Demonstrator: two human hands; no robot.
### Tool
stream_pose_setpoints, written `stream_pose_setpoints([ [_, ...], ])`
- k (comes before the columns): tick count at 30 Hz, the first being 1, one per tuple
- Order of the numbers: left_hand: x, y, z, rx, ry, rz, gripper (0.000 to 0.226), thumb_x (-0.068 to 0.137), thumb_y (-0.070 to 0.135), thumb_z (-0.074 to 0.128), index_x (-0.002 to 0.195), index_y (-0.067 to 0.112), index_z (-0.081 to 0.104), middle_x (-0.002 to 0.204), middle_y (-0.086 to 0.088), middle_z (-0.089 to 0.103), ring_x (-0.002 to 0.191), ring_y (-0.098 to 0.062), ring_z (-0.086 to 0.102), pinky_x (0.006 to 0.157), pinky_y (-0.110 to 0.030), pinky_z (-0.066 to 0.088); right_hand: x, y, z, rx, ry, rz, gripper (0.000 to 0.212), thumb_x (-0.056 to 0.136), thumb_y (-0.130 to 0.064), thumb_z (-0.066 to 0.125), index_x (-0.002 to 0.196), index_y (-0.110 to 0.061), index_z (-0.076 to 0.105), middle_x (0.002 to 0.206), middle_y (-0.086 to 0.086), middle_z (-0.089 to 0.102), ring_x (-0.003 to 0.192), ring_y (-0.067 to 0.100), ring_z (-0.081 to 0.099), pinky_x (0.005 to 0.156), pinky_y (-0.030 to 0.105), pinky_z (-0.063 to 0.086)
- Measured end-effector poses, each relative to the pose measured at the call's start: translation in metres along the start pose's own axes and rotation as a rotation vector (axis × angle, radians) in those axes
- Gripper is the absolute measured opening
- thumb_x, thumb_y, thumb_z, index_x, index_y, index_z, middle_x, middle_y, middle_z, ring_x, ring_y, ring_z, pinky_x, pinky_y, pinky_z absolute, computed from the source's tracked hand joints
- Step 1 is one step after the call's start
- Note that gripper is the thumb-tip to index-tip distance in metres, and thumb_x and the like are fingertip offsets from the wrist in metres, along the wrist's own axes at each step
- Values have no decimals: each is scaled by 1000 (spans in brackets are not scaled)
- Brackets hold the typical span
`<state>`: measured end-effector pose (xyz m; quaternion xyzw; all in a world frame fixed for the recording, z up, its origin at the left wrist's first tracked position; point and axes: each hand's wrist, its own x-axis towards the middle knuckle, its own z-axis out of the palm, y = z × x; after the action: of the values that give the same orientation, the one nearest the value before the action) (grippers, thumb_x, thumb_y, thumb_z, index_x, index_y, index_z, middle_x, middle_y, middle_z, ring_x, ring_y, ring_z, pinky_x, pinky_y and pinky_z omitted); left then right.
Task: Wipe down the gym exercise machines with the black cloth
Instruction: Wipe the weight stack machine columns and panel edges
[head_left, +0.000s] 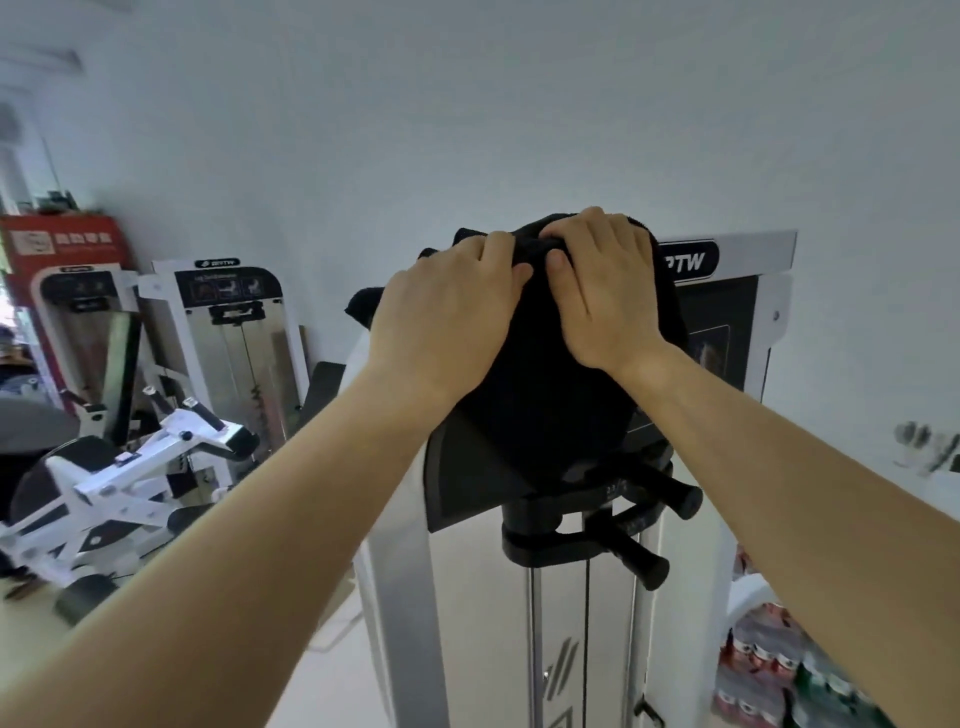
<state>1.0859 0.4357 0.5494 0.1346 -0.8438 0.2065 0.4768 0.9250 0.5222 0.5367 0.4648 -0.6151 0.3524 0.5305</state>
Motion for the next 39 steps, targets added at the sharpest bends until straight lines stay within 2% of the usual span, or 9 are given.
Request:
stream_pose_setpoints([
  [2,-17,-8,-1,-85,47,-29,36,107,35,33,118,11,57,102,-3,68,73,-27,61,58,-34,33,1,-21,4,-10,11,-24,41,102,-35,32,111,-11,63,106,5,62,94,26,53,89,39,35],
  [5,-34,-12,-3,-132,74,-67,33,106,31,36,121,11,56,105,-1,67,75,-26,61,55,-33,33,1,-35,4,18,5,-63,40,101,-35,33,112,-12,64,106,4,62,96,26,54,90,39,36],
  [7,-31,-9,-3,-87,89,-60,29,107,29,37,117,10,57,101,-2,66,71,-25,57,54,-33,29,2,-30,3,46,5,-95,39,101,-34,34,113,-12,64,107,4,62,96,25,54,90,39,37],
  [9,-21,-1,-2,-2,99,-49,27,107,28,36,109,10,56,94,-4,66,64,-21,43,53,-33,25,2,-19,1,61,-2,-122,38,101,-33,35,114,-12,64,107,4,62,96,24,54,89,38,38],
  [12,-5,11,1,176,102,-17,32,108,33,32,101,12,54,81,-3,63,57,-19,32,49,-31,19,1,9,-1,59,-13,-111,38,102,-34,35,113,-12,64,105,4,62,92,25,55,85,39,39],
  [20,48,63,34,418,128,101,45,109,36,26,85,13,55,63,-1,49,51,-23,34,48,-30,19,-3,98,0,84,9,-97,38,103,-34,32,107,-13,64,100,1,61,86,22,53,81,40,41],
  [24,75,96,55,422,107,177,45,109,36,24,83,13,53,60,2,37,46,-22,32,48,-30,16,-9,144,-1,86,37,-59,38,104,-33,31,105,-13,64,98,1,61,84,21,52,80,40,41],
  [29,104,133,83,407,60,231,36,109,36,17,86,16,35,58,3,28,45,-17,21,48,-30,10,-9,189,-1,92,33,12,41,105,-32,28,100,-14,64,92,-1,60,81,20,50,78,39,40],
  [39,149,197,126,337,-19,236,21,107,23,32,89,15,39,60,1,31,48,-17,25,48,-32,10,-13,262,-5,66,-5,114,44,100,-30,20,89,-13,60,85,-2,55,76,21,46,77,35,35],
])
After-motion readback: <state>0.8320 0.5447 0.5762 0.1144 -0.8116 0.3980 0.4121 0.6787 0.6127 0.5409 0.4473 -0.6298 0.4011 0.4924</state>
